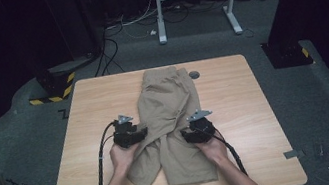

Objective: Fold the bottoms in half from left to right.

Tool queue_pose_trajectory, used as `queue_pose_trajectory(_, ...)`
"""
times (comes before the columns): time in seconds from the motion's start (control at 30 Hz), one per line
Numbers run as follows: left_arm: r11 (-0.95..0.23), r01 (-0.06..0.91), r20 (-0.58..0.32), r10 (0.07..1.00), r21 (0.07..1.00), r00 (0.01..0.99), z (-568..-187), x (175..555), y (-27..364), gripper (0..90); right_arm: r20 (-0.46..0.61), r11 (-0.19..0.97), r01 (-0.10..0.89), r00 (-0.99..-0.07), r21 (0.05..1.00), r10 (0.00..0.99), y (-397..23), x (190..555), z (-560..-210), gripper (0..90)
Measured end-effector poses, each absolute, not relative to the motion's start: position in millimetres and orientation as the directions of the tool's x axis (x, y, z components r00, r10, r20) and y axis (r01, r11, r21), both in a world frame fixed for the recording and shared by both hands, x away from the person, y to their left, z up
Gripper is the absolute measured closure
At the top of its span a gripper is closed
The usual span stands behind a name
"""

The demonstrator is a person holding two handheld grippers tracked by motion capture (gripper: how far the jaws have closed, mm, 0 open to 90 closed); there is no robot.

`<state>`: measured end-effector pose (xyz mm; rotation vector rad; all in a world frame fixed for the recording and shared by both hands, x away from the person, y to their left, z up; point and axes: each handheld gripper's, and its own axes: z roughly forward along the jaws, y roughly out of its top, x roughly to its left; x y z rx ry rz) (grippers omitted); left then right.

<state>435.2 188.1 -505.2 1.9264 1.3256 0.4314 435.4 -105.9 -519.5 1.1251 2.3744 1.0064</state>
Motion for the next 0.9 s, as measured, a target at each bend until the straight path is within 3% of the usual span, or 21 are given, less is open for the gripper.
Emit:
queue_pose_trajectory(0.27, -0.215, 0.684, -0.094, 0.919, 0.697, 0.384, -516.5, 419.0, 197.8, 45.3, -0.002, 0.458, 0.528, -0.653, 0.715, 0.757, -123.2, 402.2, -521.0, 42.7)
queue_pose_trajectory(0.4, -0.268, 0.635, -0.004, 0.920, 0.725, 0.393, -520.7, 425.1, 192.7, 46.9, -0.017, 0.463, 0.517, -0.654, 0.720, 0.757, -116.6, 410.5, -522.0, 42.5)
queue_pose_trajectory(0.67, -0.253, 0.672, -0.001, 0.936, 0.696, 0.353, -517.2, 451.8, 195.5, 47.0, -0.013, 0.444, 0.522, -0.638, 0.728, 0.770, -105.8, 441.9, -523.3, 42.5)
queue_pose_trajectory(0.9, -0.227, 0.681, -0.001, 0.948, 0.696, 0.317, -517.0, 440.6, 210.0, 49.3, -0.009, 0.451, 0.530, -0.641, 0.718, 0.768, -120.3, 416.1, -520.9, 43.7)
